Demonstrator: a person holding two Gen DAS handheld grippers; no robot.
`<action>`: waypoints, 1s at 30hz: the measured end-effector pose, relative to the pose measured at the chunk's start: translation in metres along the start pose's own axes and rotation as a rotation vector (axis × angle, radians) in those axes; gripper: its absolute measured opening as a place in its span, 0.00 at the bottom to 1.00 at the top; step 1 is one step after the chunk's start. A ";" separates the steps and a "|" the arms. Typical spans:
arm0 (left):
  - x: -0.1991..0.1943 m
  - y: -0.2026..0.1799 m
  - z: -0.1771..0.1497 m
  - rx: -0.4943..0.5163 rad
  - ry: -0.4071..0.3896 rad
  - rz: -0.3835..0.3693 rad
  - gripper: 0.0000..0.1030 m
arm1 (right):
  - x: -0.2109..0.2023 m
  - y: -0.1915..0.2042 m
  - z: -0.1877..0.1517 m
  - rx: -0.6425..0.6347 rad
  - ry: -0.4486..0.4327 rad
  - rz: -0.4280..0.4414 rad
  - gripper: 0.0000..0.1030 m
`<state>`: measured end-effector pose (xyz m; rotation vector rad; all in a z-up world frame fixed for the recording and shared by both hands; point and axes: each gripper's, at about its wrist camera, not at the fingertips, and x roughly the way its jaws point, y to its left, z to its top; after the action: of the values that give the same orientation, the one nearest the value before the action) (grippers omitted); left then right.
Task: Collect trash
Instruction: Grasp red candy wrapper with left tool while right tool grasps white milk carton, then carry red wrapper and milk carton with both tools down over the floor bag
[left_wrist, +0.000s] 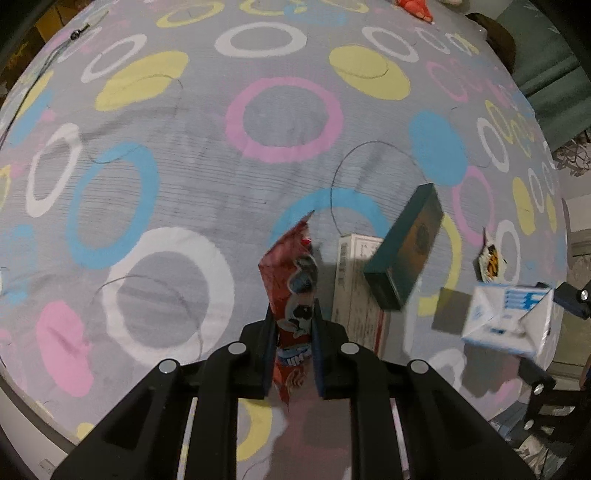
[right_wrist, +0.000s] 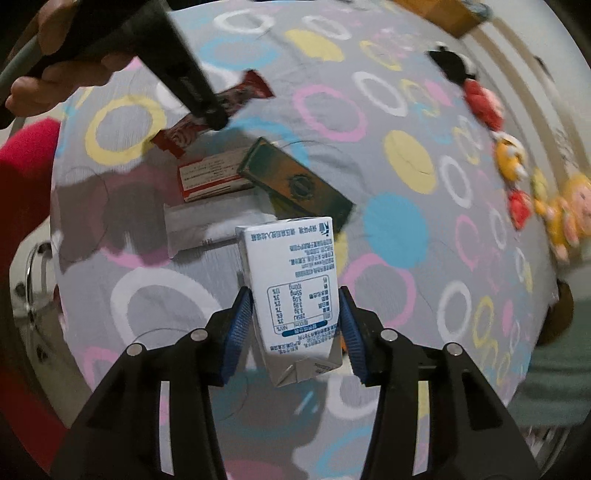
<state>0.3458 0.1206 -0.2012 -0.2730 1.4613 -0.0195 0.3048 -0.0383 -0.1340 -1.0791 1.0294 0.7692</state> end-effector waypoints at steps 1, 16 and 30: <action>-0.009 0.001 -0.004 0.009 -0.012 0.004 0.16 | -0.009 0.000 -0.006 0.043 -0.006 -0.026 0.45; -0.102 0.007 -0.096 0.101 -0.102 0.010 0.15 | -0.127 0.067 -0.042 0.485 -0.115 -0.178 0.45; -0.124 -0.014 -0.217 0.217 -0.094 -0.025 0.15 | -0.182 0.168 -0.072 0.562 -0.134 -0.208 0.44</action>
<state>0.1205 0.0924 -0.0953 -0.1138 1.3499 -0.1825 0.0702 -0.0585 -0.0279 -0.6261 0.9246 0.3435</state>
